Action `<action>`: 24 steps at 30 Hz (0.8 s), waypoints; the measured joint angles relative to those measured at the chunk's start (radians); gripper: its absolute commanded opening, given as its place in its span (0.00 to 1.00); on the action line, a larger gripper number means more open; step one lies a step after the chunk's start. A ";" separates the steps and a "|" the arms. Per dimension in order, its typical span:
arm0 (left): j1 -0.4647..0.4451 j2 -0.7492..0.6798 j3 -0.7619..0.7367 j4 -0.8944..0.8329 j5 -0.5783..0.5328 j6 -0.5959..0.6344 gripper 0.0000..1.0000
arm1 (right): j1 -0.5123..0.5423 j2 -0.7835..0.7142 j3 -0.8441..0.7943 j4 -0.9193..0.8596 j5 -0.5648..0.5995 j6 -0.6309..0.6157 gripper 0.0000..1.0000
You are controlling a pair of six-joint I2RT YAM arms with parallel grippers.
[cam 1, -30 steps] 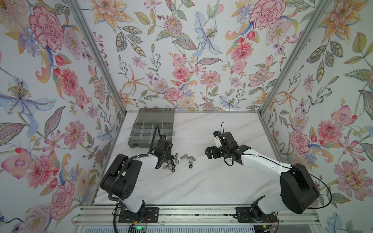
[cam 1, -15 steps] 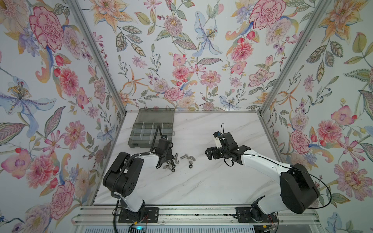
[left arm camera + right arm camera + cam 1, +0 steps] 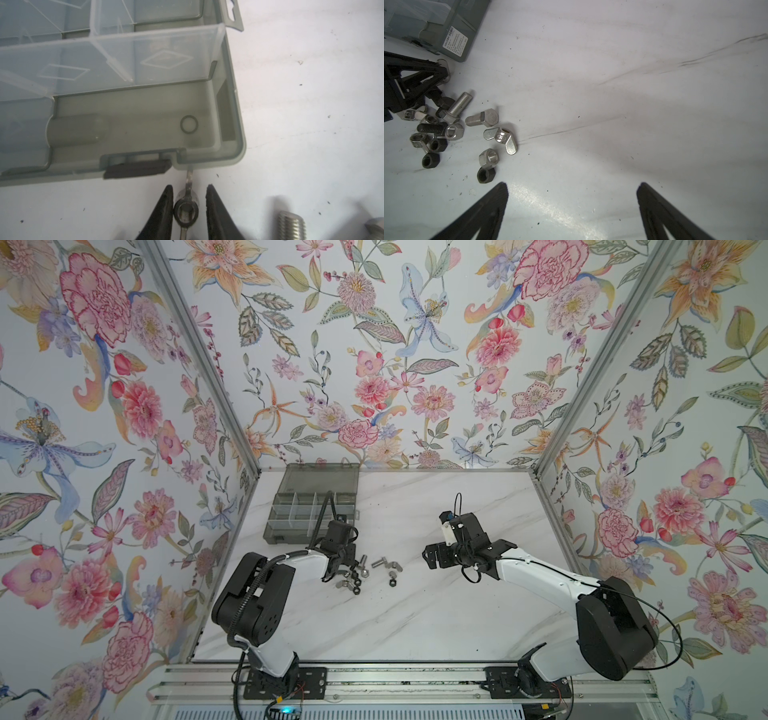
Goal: Sort the screws and nuts into containers
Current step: 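Lower the left gripper around the silver wing nut and close it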
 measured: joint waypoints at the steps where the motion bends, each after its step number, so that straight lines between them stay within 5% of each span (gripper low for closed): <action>1: 0.000 0.000 0.000 -0.003 0.000 0.000 0.30 | 0.000 0.000 0.000 0.000 0.000 0.000 0.99; 24: 0.002 -0.023 -0.017 -0.060 0.000 0.028 0.32 | 0.001 0.001 0.000 0.000 0.000 0.000 0.99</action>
